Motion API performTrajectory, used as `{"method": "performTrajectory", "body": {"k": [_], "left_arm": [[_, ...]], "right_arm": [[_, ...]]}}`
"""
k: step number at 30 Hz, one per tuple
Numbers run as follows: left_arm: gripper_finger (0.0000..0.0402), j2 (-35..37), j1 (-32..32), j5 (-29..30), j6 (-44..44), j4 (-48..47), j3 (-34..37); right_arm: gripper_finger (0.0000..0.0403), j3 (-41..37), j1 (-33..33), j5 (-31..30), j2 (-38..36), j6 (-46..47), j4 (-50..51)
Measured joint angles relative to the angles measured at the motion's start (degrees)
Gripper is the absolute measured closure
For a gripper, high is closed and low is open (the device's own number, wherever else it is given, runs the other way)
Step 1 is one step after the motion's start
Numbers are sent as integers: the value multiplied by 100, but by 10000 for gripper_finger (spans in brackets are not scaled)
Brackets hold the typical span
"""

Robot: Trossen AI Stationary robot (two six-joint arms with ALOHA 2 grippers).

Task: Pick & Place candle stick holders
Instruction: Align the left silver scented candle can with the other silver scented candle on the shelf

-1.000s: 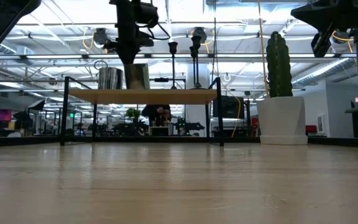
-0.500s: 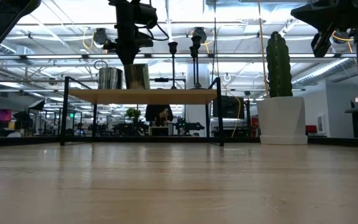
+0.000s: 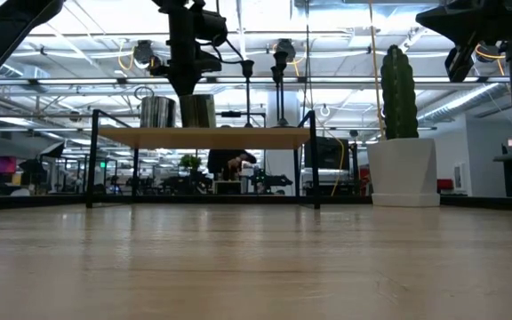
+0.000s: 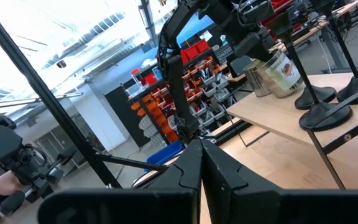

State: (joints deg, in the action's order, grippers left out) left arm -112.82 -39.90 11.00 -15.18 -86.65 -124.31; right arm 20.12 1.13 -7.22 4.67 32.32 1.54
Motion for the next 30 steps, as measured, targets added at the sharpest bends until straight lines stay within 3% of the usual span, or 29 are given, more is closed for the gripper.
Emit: {"method": "performTrajectory", "body": {"k": [30], "left_arm": [[391,33,-149,-156,48,-217,4]], "right_arm": [[403,0,0,-9,1,2,0]]}}
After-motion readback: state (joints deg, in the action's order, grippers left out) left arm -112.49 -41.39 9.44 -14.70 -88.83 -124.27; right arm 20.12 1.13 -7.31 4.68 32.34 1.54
